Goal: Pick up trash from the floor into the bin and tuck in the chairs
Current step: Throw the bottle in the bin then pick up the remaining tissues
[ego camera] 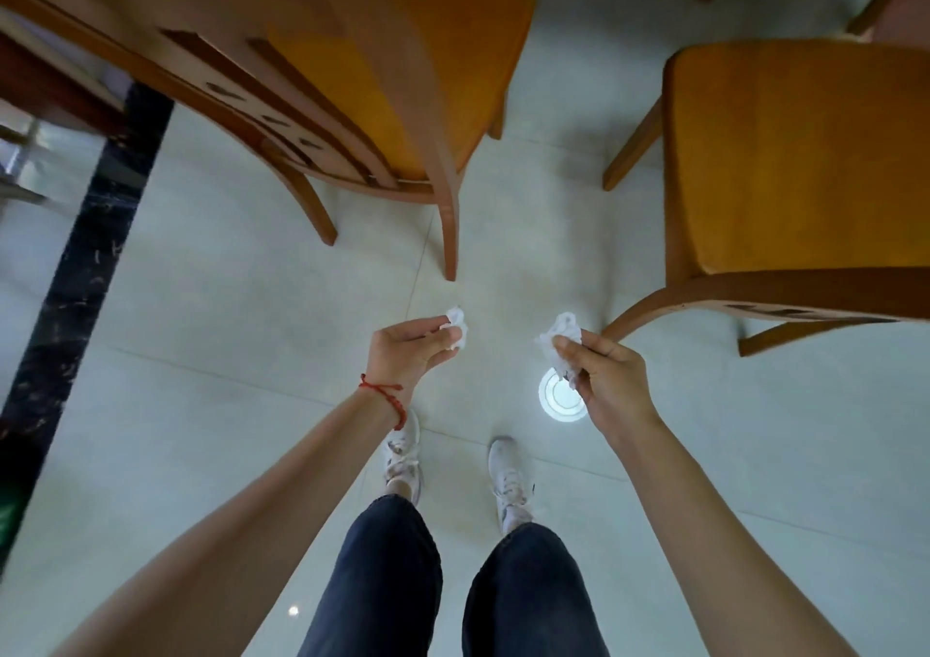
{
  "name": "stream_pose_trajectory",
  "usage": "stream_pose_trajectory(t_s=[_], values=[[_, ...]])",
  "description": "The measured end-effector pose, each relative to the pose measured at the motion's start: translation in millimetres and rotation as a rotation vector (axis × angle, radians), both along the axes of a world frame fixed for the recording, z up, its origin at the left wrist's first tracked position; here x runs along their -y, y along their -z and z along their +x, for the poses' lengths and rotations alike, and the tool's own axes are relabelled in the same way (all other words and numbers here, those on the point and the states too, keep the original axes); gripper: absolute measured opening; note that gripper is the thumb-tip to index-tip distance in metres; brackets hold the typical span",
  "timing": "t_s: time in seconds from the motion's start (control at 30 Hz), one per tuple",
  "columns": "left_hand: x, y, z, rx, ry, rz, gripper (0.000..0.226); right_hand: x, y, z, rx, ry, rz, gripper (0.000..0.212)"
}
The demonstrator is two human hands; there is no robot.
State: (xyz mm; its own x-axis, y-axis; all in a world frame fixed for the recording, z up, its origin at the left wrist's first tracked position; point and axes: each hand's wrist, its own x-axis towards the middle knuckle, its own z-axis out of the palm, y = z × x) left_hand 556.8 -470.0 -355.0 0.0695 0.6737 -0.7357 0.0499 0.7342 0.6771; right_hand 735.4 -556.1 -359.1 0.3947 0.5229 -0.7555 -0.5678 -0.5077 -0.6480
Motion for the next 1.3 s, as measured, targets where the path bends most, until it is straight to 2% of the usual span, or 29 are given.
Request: stream_pose_trajectory(t_s=[0.23, 0.33, 0.43, 0.6, 0.9, 1.07, 1.3], values=[[39.4, -85.6, -9.1, 0.040, -0.193, 0.064, 0.012, 12.3, -88.2, -2.5, 0.002, -0.078, 0.060, 0.014], [58.9, -114.1, -20.9, 0.047, -0.281, 0.071, 0.018, 13.3, -118.1, -11.0, -0.006, -0.147, 0.074, 0.015], [78.2, -138.8, -39.6, 0.058, -0.353, 0.070, 0.019, 12.4, -141.6, -25.9, 0.016, -0.231, 0.080, 0.024], [103.0, -169.0, -86.9, 0.049, -0.467, 0.098, 0.011, 11.0, -169.4, -66.5, 0.078, -0.387, 0.086, 0.027], [163.3, -199.1, -215.6, 0.063, -0.791, 0.180, 0.021, 13.7, -198.3, -208.5, 0.064, -0.673, 0.115, 0.030], [213.7, -196.4, -291.1, -0.002, -0.946, 0.182, 0.020, 25.1, -202.8, -298.9, 0.029, -0.869, 0.141, 0.025], [268.0, -195.5, -376.4, 0.013, -1.164, 0.175, 0.017, 43.1, -210.4, -410.9, -0.029, -1.035, 0.137, 0.014]])
